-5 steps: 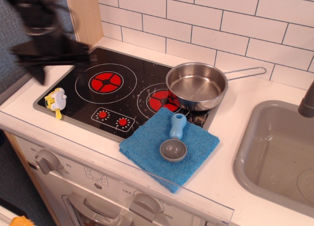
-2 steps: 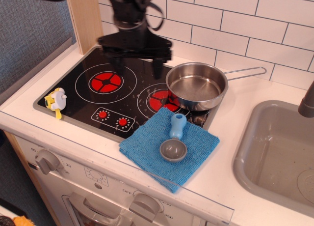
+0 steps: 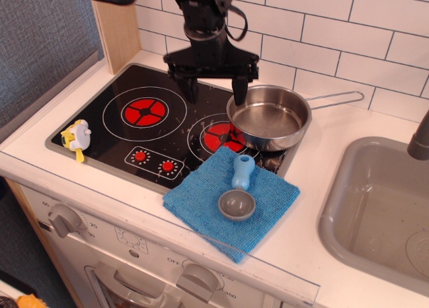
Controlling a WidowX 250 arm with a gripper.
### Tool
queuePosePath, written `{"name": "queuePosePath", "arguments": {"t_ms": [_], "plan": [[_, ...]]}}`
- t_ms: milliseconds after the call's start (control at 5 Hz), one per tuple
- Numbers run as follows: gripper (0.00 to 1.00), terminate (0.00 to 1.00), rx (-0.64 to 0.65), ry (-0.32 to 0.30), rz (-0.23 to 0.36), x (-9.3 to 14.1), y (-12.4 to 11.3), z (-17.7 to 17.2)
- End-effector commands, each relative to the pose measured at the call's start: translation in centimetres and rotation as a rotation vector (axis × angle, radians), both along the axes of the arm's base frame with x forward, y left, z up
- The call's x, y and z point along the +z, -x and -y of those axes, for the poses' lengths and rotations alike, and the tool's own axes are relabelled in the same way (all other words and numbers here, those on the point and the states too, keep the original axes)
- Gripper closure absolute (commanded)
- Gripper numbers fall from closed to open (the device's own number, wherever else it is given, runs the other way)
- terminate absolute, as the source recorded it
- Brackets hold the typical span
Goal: Move the pot to the left burner
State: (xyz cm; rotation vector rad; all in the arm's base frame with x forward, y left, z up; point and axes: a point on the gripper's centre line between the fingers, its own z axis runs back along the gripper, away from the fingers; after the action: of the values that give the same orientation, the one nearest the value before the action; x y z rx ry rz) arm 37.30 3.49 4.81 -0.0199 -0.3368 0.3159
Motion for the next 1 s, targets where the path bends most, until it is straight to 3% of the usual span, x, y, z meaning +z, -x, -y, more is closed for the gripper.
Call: {"name": "queuePosePath", "arguments": {"t_ms": [0, 200, 800], "plan": [[0.00, 0.00, -0.038, 0.029, 0.018, -0.9, -1.6, 1.3], [1.00, 0.00, -0.045, 0.028, 0.017, -1.2, -1.6, 1.8], [1.00, 0.00, -0.057, -0.011, -0.008, -0.7, -0.6, 2.4]]}}
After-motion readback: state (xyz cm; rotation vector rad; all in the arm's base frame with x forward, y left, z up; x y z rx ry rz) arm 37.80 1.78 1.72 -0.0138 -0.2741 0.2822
